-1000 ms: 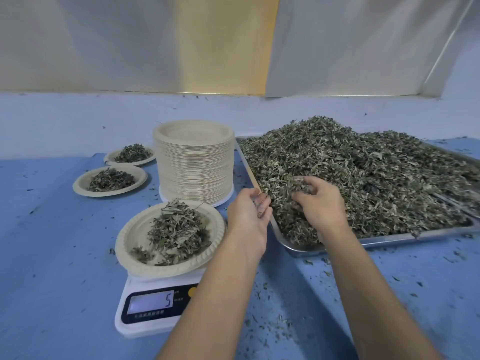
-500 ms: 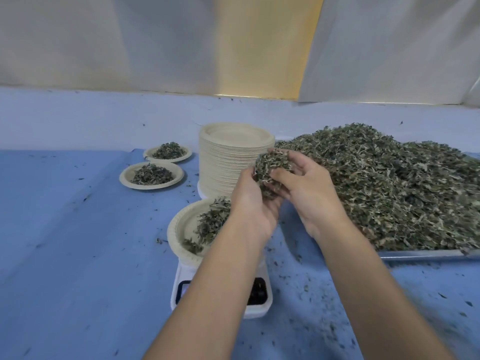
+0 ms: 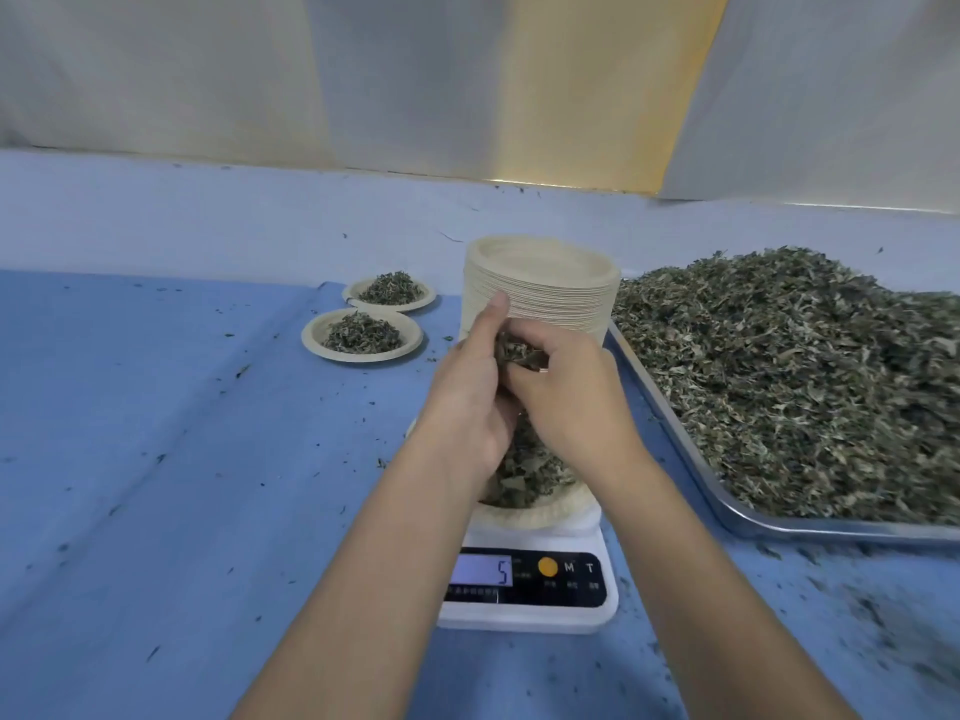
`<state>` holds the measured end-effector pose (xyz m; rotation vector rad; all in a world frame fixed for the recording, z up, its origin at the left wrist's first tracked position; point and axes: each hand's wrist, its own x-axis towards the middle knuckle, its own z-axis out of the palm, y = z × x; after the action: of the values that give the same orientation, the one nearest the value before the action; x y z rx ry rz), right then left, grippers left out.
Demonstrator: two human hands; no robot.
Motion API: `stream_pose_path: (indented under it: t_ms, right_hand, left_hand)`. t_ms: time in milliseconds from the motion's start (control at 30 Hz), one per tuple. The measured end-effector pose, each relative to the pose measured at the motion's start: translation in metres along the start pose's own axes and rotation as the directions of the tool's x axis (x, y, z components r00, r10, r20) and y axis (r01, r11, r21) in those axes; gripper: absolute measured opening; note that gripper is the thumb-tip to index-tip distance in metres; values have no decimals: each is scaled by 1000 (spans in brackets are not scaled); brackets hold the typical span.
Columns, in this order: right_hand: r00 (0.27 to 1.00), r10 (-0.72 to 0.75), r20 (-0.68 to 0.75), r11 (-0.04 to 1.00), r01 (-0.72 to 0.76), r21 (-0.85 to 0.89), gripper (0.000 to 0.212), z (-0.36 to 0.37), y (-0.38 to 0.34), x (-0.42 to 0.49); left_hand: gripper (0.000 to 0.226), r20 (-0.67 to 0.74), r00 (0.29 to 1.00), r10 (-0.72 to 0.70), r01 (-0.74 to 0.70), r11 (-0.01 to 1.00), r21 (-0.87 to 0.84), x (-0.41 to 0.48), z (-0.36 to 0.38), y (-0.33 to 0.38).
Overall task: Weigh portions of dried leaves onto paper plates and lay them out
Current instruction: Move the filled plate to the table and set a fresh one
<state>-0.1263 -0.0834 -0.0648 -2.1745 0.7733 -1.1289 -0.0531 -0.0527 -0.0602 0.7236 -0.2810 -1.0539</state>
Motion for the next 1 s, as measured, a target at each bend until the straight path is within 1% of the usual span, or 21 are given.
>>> stream_pose_path:
  t_ms: [67, 133, 200, 333, 467, 567, 633, 700, 767, 833, 900, 1000]
  right_hand:
    - [1000, -23, 0, 1000, 23, -14, 41, 0, 1, -1]
    - [999, -36, 13, 999, 36, -14, 46, -1, 2, -2]
    - [999, -36, 17, 999, 36, 0, 49, -3, 4, 0]
    - [1000, -7, 22, 999, 6, 49, 45, -7, 6, 3]
    - [999, 25, -37, 996, -22, 82, 44, -12, 9, 7]
    - [996, 76, -56, 988, -67, 142, 44, -16, 15, 10]
    - [997, 63, -37, 995, -60, 84, 43, -18, 20, 10]
    - [999, 39, 12, 999, -39, -18, 41, -19, 22, 9]
    - [992, 49, 118, 997, -40, -73, 40, -19, 22, 8]
    - [968, 66, 244, 989, -30, -148, 37, -16, 22, 6]
    - [940, 67, 335, 974, 11, -225, 35, -11, 23, 4]
    - [907, 76, 414, 971, 27, -236, 30, -5, 24, 1]
  left_hand:
    - [27, -16, 1000, 19, -19, 1000, 18, 1, 0, -3]
    - [22, -31, 999, 24, -24, 1000, -8, 1, 0, -3]
    - [21, -43, 999, 29, -30, 999, -31, 2, -1, -1]
    - [21, -73, 996, 54, -56, 998, -20, 6, -2, 2]
    - [14, -131, 980, 147, -148, 989, -3, 9, -6, 12]
    - [13, -160, 975, 157, -162, 987, -16, 12, -12, 22]
    - [15, -161, 974, 159, -162, 987, -7, 13, -16, 25]
    - [16, -165, 973, 161, -164, 986, -8, 13, -18, 28]
    - [16, -172, 971, 168, -172, 985, -6, 13, -18, 29]
    - [16, -179, 967, 180, -182, 983, 3, 13, -18, 29]
    - [16, -181, 965, 191, -192, 981, 15, 12, -18, 29]
    - [14, -186, 963, 194, -194, 981, 18, 12, -18, 29]
